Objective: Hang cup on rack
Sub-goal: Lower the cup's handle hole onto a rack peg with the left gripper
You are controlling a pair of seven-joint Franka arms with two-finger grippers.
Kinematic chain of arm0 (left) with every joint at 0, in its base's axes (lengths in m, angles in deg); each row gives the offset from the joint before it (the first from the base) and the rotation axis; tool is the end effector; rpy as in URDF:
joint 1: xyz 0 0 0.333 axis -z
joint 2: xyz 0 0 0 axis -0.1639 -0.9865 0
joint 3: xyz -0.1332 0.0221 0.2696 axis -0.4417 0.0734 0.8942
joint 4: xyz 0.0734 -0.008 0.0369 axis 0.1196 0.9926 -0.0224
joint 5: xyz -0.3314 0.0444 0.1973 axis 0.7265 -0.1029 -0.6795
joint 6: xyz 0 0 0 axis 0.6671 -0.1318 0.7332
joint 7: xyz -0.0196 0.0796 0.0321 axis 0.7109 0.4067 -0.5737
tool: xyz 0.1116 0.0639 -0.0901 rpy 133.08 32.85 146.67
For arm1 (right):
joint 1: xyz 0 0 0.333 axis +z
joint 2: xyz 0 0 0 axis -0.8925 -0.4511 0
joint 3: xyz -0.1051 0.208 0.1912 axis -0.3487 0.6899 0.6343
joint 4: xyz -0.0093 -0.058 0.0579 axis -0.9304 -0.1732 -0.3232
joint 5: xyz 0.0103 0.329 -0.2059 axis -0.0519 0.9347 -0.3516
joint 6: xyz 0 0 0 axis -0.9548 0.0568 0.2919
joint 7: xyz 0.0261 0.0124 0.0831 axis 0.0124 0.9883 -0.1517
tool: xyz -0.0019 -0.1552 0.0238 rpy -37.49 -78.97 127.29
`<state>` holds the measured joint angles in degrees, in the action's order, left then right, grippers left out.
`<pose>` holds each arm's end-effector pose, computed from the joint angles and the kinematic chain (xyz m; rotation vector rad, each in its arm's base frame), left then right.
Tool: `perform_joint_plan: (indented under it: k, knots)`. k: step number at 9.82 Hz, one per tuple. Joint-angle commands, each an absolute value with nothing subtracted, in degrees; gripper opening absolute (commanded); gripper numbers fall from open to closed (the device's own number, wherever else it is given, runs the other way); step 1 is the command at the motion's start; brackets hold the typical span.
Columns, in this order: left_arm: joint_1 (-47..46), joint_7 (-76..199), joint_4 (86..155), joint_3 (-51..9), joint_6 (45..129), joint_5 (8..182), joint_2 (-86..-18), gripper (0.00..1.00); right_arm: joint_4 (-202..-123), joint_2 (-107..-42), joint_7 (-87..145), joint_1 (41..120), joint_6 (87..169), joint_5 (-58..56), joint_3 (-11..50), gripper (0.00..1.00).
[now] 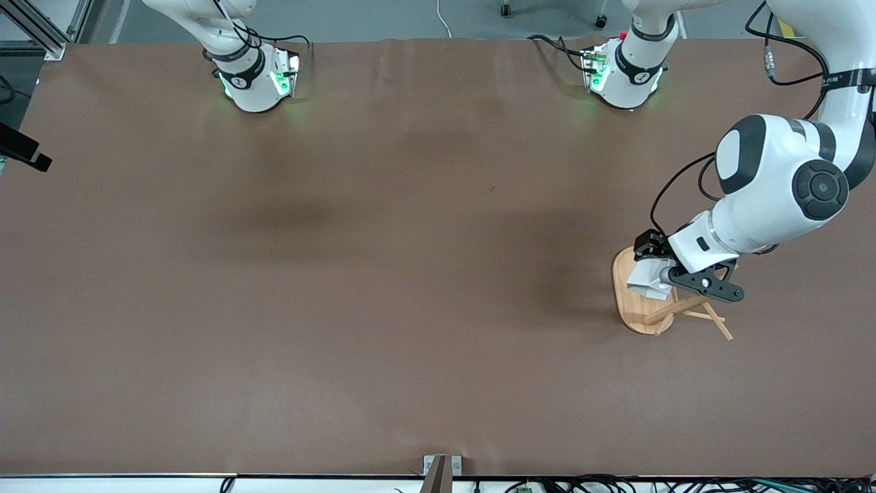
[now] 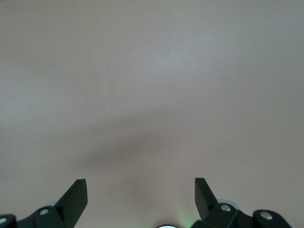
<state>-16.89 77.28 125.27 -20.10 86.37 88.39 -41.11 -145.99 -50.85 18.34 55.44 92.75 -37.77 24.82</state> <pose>0.5993 -0.1014 0.3374 2.9961 -0.4644 -0.0535 0.5265 -0.0687 0.6066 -3.1096 0.3584 0.0543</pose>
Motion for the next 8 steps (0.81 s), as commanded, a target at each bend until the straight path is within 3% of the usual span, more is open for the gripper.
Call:
perform_joint_plan:
  k: [1,8]
  knots:
    - [-17.43,78.4,126.08,-20.44,87.42,89.21,-42.24,0.01,-145.28,-50.89,17.96,55.28,92.07,-37.75,24.97,1.0]
    - [-19.1,78.4,124.41,-20.44,87.51,91.32,-44.08,0.02,-145.28,-50.98,18.58,55.36,92.06,-37.75,25.06,1.0]
